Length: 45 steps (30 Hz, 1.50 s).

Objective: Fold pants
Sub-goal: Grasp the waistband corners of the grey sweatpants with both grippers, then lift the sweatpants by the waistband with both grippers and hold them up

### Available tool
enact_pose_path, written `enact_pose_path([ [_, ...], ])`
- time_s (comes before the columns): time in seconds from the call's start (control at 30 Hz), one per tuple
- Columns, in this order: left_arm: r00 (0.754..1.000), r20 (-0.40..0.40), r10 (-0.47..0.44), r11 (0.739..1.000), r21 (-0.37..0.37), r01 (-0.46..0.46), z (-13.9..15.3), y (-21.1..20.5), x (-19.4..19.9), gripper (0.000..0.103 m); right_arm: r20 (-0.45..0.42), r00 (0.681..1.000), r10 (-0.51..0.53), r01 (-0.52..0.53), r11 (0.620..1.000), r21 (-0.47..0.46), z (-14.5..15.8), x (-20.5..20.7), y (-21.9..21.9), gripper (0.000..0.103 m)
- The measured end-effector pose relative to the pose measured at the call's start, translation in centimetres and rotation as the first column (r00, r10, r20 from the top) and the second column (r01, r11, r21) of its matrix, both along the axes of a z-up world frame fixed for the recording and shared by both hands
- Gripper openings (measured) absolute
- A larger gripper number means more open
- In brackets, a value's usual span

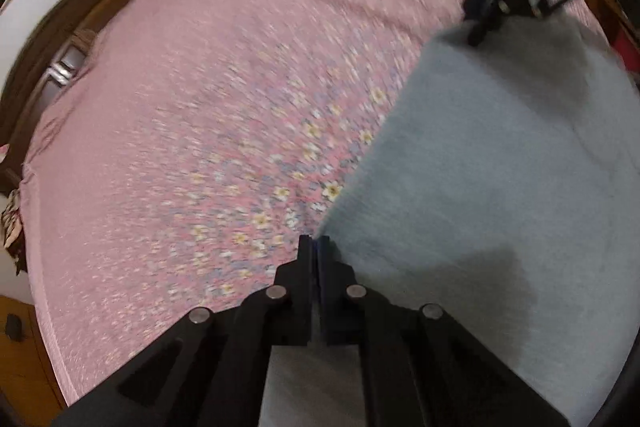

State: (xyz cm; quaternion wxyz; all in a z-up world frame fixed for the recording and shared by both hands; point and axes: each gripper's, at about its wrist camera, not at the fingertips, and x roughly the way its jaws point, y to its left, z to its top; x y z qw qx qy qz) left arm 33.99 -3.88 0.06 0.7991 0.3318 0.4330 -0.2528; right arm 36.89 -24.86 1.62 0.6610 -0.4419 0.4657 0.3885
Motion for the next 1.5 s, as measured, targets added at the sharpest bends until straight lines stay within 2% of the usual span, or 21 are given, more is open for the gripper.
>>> enact_pose_path([
  [0.17,0.995,0.102,0.016,0.999,-0.040,-0.012,4.6,1.5,-3.5,0.002,0.167,0.986,0.018,-0.027,0.998,0.048,4.1,-5.0,-1.5,0.006],
  [0.27,0.980,0.198,0.013,0.999,-0.045,-0.004,6.8,1.5,-7.9,0.002,0.317,0.947,0.058,-0.072,0.997,0.032,6.2,-9.9,-1.9,0.006],
  [0.33,0.962,0.272,0.021,0.999,-0.042,-0.010,8.2,1.1,-11.3,0.002,0.424,0.900,0.099,-0.107,0.994,-0.004,6.5,-13.3,-1.4,0.006],
  [0.47,0.929,0.369,0.020,1.000,-0.005,-0.019,8.2,-0.1,-18.5,0.002,0.596,0.782,0.184,-0.162,0.983,-0.091,5.1,-20.8,-0.9,0.006],
  [0.5,0.922,0.386,0.023,1.000,0.002,-0.025,8.2,-0.2,-20.5,0.002,0.640,0.738,0.213,-0.168,0.977,-0.131,4.1,-23.4,-0.9,0.006],
  [0.53,0.918,0.397,0.016,1.000,0.012,-0.023,7.7,-0.7,-22.6,0.002,0.663,0.710,0.237,-0.174,0.972,-0.161,2.9,-23.9,-0.6,0.006],
  [0.6,0.904,0.427,0.006,0.998,0.052,-0.032,6.5,-1.4,-26.2,0.002,0.726,0.605,0.327,-0.191,0.945,-0.267,-0.2,-27.4,-0.4,0.006],
  [0.63,0.904,0.428,0.009,0.998,0.056,-0.037,5.9,-1.7,-26.9,0.002,0.741,0.556,0.377,-0.204,0.926,-0.318,-1.7,-29.5,-0.3,0.006],
  [0.7,0.902,0.432,0.013,0.997,0.057,-0.042,4.5,-1.5,-29.9,0.002,0.753,0.498,0.430,-0.213,0.903,-0.374,-4.1,-32.2,-0.3,0.006],
  [0.73,0.899,0.437,0.012,0.996,0.072,-0.048,3.4,-1.7,-31.1,0.002,0.754,0.481,0.448,-0.218,0.894,-0.392,-5.1,-33.0,0.0,0.006],
  [0.8,0.900,0.436,0.004,0.993,0.102,-0.054,1.1,-2.3,-32.5,0.002,0.746,0.468,0.473,-0.232,0.881,-0.413,-6.7,-35.3,-0.3,0.006],
  [0.87,0.899,0.437,-0.015,0.990,0.135,-0.048,-0.5,-3.0,-34.3,0.002,0.719,0.486,0.496,-0.247,0.867,-0.432,-8.0,-36.2,-0.6,0.006],
  [1.0,0.906,0.419,-0.068,0.979,0.204,-0.021,-4.3,-4.2,-35.6,0.002,0.703,0.481,0.524,-0.251,0.851,-0.462,-9.0,-37.3,-0.3,0.006],
  [1.03,0.903,0.422,-0.086,0.973,0.229,-0.014,-4.9,-4.4,-35.9,0.002,0.703,0.482,0.523,-0.251,0.851,-0.461,-8.9,-37.6,-0.3,0.006],
  [1.13,0.907,0.412,-0.086,0.974,0.226,-0.010,-5.0,-4.2,-36.0,0.002,0.704,0.487,0.517,-0.254,0.855,-0.452,-8.6,-38.9,-0.4,0.005],
  [1.2,0.899,0.426,-0.102,0.969,0.247,-0.006,-4.8,-4.2,-36.4,0.002,0.693,0.485,0.534,-0.266,0.845,-0.465,-9.3,-41.2,-0.7,0.005],
  [1.23,0.883,0.453,-0.124,0.963,0.269,-0.003,-4.9,-4.3,-36.4,0.002,0.692,0.486,0.534,-0.266,0.844,-0.465,-9.6,-42.0,-1.1,0.005],
  [1.37,0.867,0.478,-0.139,0.959,0.284,-0.002,-5.6,-4.5,-37.1,0.002,0.704,0.514,0.491,-0.254,0.870,-0.422,-8.9,-41.7,-1.4,0.005],
  [1.43,0.831,0.528,-0.175,0.945,0.328,-0.009,-6.3,-4.5,-36.9,0.006,0.707,0.511,0.489,-0.251,0.872,-0.421,-8.6,-41.6,-1.4,0.005],
  [1.47,0.821,0.540,-0.185,0.940,0.340,-0.011,-6.5,-4.6,-36.8,0.007,0.709,0.510,0.488,-0.250,0.872,-0.420,-8.6,-41.5,-1.5,0.005],
  [1.5,0.814,0.547,-0.196,0.938,0.347,-0.007,-6.7,-4.7,-36.7,0.014,0.713,0.506,0.485,-0.247,0.874,-0.419,-8.4,-41.6,-1.5,0.005],
])
